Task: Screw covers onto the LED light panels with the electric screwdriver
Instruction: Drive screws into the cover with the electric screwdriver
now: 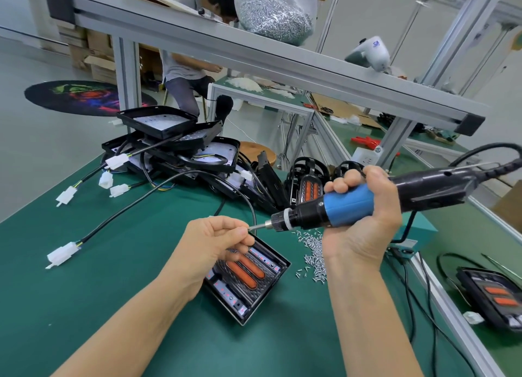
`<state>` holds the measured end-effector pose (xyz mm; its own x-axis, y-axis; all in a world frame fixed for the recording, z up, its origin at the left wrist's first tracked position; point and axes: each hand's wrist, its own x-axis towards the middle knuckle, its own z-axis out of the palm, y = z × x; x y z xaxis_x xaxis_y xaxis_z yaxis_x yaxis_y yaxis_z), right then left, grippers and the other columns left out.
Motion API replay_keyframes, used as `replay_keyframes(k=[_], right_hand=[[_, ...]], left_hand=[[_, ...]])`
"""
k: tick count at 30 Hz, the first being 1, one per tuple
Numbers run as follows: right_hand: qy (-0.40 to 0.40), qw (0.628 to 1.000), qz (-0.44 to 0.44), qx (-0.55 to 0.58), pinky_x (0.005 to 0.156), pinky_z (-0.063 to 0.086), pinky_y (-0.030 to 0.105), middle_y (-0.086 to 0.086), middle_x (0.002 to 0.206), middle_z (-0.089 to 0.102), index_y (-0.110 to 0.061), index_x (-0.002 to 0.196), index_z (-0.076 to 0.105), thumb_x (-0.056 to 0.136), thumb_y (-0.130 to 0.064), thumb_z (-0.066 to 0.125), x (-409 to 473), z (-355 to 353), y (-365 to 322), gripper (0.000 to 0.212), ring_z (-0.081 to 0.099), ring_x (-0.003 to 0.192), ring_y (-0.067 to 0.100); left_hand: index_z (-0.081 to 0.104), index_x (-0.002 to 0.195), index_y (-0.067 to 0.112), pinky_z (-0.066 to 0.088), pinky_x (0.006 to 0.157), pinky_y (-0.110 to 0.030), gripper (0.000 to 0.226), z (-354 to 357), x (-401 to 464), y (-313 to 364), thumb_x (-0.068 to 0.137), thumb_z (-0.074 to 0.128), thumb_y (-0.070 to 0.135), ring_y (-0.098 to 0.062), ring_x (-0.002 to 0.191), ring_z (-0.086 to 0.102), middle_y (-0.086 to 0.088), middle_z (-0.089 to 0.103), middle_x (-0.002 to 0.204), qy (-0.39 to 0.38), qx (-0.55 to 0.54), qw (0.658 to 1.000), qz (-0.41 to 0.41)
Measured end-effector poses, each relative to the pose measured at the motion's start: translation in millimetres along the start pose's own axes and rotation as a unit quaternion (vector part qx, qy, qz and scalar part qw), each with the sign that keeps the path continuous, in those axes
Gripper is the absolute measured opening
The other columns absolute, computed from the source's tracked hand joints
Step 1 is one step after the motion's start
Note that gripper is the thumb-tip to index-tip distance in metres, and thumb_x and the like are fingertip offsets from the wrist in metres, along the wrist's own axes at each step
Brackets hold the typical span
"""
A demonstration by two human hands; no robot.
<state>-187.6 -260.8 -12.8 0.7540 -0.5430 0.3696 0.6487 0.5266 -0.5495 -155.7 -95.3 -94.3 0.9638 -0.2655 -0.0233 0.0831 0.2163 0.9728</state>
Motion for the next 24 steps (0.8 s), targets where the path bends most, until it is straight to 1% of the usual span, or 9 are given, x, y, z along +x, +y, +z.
replay_keyframes(k=[3,6,9,11,13,15,19,22,24], right_hand=[[0.005,1.000,0.024,-0.003,0.062,0.049,0.026,-0.003,0.061,0.053,-0.017,0.081,0.050,0.075,-0.014,0.060,2.6,1.0,10.5,0.012,0.051,0.052,0.012],[0.012,0.999,0.027,-0.021,0.060,0.047,0.025,-0.002,0.060,0.051,-0.018,0.076,0.052,0.073,-0.012,0.060,8.0,1.5,20.9,0.011,0.050,0.052,0.013],[0.016,0.998,0.023,-0.059,0.058,0.045,0.026,0.000,0.060,0.048,-0.017,0.072,0.053,0.069,-0.007,0.060,13.2,0.6,32.6,0.013,0.048,0.051,0.015],[0.014,0.996,0.019,-0.089,0.056,0.044,0.026,0.001,0.059,0.047,-0.018,0.069,0.055,0.068,-0.004,0.060,14.9,0.2,42.4,0.015,0.049,0.049,0.015],[0.005,0.993,0.016,-0.117,0.055,0.043,0.027,0.001,0.058,0.049,-0.018,0.070,0.055,0.069,-0.004,0.061,15.3,0.7,52.8,0.015,0.050,0.048,0.015],[-0.007,0.990,0.013,-0.140,0.055,0.043,0.027,0.001,0.055,0.049,-0.014,0.073,0.053,0.069,-0.003,0.062,15.3,1.3,62.4,0.015,0.049,0.049,0.016],[-0.015,0.985,0.019,-0.169,0.054,0.043,0.027,0.002,0.054,0.051,-0.007,0.083,0.052,0.069,-0.003,0.063,16.6,1.2,76.6,0.018,0.049,0.049,0.018],[-0.029,0.982,0.013,-0.188,0.057,0.045,0.028,-0.002,0.056,0.057,-0.013,0.076,0.059,0.071,-0.005,0.066,16.9,-1.4,81.0,0.012,0.052,0.049,0.017],[-0.044,0.978,0.002,-0.203,0.060,0.046,0.030,-0.006,0.056,0.058,-0.021,0.068,0.063,0.073,-0.006,0.066,16.9,-2.7,82.4,0.017,0.053,0.050,0.015]], left_hand=[[0.070,0.080,0.008,0.048,0.057,-0.014,0.012,-10.1,4.6,-2.9,0.087,0.062,0.002,-0.009,0.058,0.062,-0.006,0.072,0.070,0.028,0.095,0.994,0.055],[0.067,0.079,0.011,0.049,0.062,-0.018,0.015,-30.0,12.9,-6.2,0.090,0.059,0.005,-0.010,0.058,0.059,-0.001,0.071,0.067,0.096,0.145,0.981,0.090],[0.062,0.078,0.022,0.047,0.076,-0.029,0.016,-47.2,17.3,-14.1,0.092,0.058,0.013,-0.012,0.072,0.062,0.008,0.070,0.073,0.146,0.288,0.939,0.118],[0.060,0.078,0.025,0.046,0.077,-0.035,0.015,-48.4,16.4,-20.4,0.091,0.058,0.019,-0.017,0.077,0.061,0.012,0.069,0.078,0.151,0.359,0.913,0.125],[0.061,0.082,0.024,0.045,0.076,-0.035,0.011,-45.5,17.0,-25.5,0.092,0.058,0.022,-0.019,0.079,0.060,0.010,0.067,0.082,0.145,0.400,0.895,0.134],[0.063,0.086,0.020,0.042,0.075,-0.033,0.010,-42.8,19.7,-28.6,0.093,0.056,0.023,-0.017,0.082,0.057,0.009,0.066,0.087,0.137,0.430,0.881,0.143],[0.058,0.089,0.022,0.044,0.077,-0.035,0.008,-36.2,21.4,-36.1,0.095,0.052,0.023,-0.017,0.082,0.051,0.008,0.060,0.095,0.118,0.431,0.887,0.113],[0.058,0.089,0.021,0.045,0.079,-0.036,0.009,-31.7,21.0,-41.9,0.095,0.052,0.023,-0.019,0.085,0.052,0.005,0.058,0.100,0.130,0.428,0.889,0.104],[0.058,0.089,0.022,0.044,0.080,-0.037,0.010,-29.7,21.4,-43.2,0.095,0.051,0.023,-0.021,0.087,0.053,0.004,0.058,0.100,0.139,0.426,0.888,0.101]])
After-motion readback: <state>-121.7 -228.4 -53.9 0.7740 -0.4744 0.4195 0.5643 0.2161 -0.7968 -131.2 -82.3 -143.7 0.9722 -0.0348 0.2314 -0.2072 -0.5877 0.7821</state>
